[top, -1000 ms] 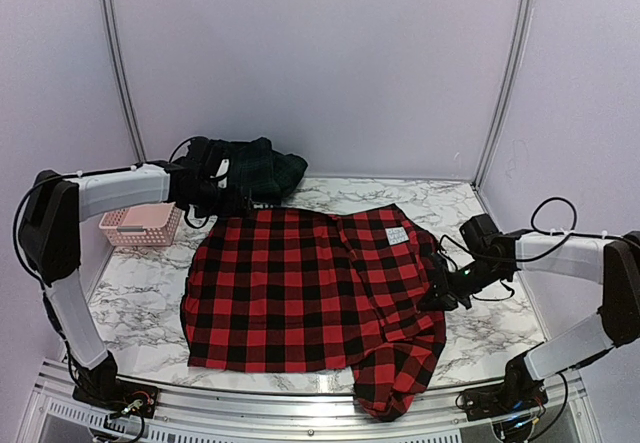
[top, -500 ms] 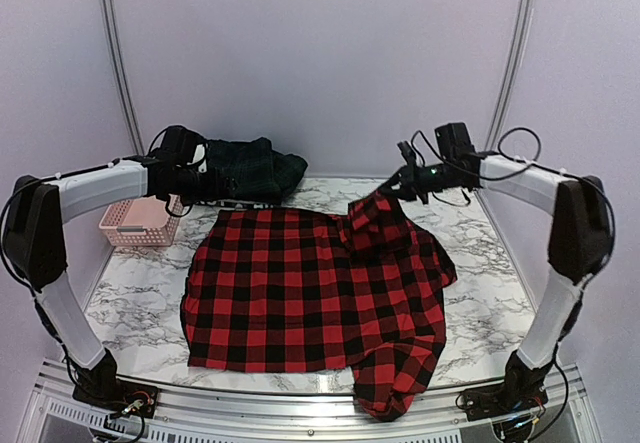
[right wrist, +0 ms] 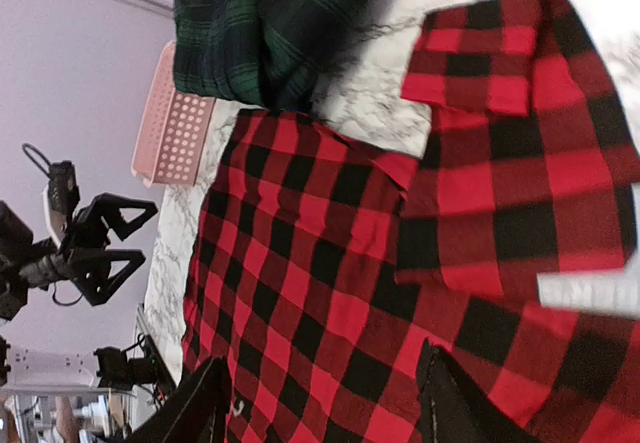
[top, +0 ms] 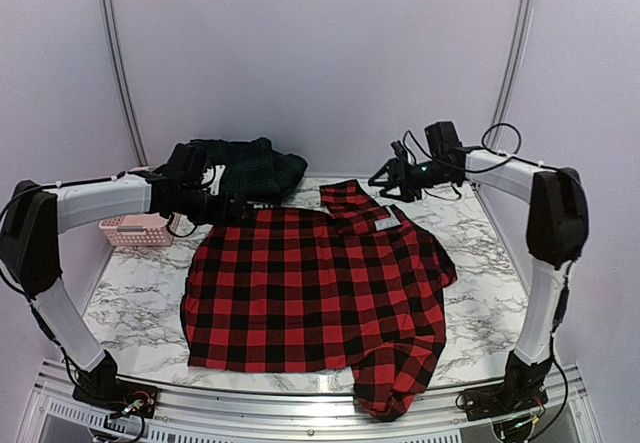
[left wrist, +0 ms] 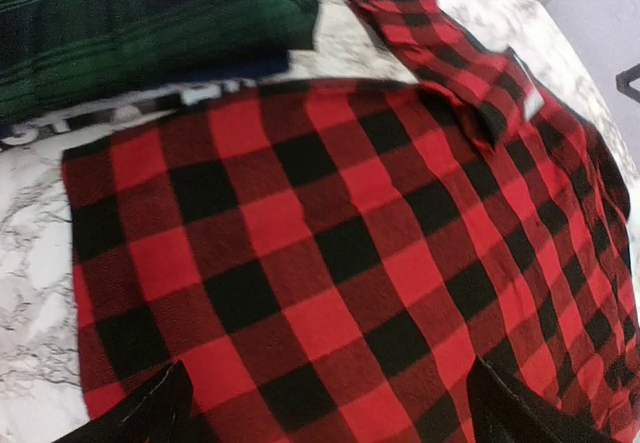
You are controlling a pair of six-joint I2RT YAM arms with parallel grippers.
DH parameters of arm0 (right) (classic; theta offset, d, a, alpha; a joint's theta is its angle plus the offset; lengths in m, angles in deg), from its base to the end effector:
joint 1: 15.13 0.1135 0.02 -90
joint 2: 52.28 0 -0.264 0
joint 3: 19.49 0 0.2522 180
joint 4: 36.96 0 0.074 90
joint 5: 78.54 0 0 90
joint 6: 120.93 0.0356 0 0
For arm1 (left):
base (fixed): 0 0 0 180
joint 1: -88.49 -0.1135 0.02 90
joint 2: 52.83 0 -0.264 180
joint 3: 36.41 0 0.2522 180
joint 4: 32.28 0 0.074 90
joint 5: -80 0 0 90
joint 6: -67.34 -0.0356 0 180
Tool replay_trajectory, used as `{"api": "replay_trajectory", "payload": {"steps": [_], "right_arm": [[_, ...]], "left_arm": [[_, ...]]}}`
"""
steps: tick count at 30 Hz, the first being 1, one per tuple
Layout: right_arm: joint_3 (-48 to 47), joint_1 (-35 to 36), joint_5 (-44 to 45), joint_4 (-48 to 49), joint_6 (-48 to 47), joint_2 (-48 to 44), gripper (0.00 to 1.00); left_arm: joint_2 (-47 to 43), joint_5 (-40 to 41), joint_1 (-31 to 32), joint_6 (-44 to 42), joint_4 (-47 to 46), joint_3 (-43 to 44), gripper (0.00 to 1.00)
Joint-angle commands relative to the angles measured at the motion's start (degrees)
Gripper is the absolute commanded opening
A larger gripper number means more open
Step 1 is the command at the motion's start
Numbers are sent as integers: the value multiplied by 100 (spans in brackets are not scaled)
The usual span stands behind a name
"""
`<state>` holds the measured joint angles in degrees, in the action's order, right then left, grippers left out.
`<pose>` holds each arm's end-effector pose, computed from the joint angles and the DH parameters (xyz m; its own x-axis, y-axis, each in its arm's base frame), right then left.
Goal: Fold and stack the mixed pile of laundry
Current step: Adjust the flattened T-shirt at the center of the board.
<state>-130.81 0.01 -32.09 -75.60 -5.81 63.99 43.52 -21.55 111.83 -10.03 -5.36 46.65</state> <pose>0.4380 0.1439 0.2597 -0.8875 0.0786 -0.4541 -0.3250 0.5919 0.7376 0.3441 -0.1562 0.2476 -0.6940 0.0661 -0.7169 0.3862 0.8746 -0.2931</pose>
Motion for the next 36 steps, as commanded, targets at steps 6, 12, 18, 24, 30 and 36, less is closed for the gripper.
{"api": "replay_trajectory", "payload": {"steps": [6,12,18,24,30,36], "right_arm": [[3592,-222,44,196,-426,-2060,56],[4161,-230,345,669,-470,-1664,55],[3394,-280,501,892,-558,-538,54],[1913,-306,525,355,-796,-27,54],[2215,-311,555,-259,-745,-1617,54],[4538,-281,673,-859,16,-3751,54]], "left_arm": [[411,-120,813,-133,710,-465,86],[1297,586,690,86,906,-220,79],[1988,1063,133,150,1059,582,75],[2409,1091,-224,-399,1461,1718,79],[1038,685,-144,-300,1233,1028,85],[-881,205,62,1259,949,-875,86]]}}
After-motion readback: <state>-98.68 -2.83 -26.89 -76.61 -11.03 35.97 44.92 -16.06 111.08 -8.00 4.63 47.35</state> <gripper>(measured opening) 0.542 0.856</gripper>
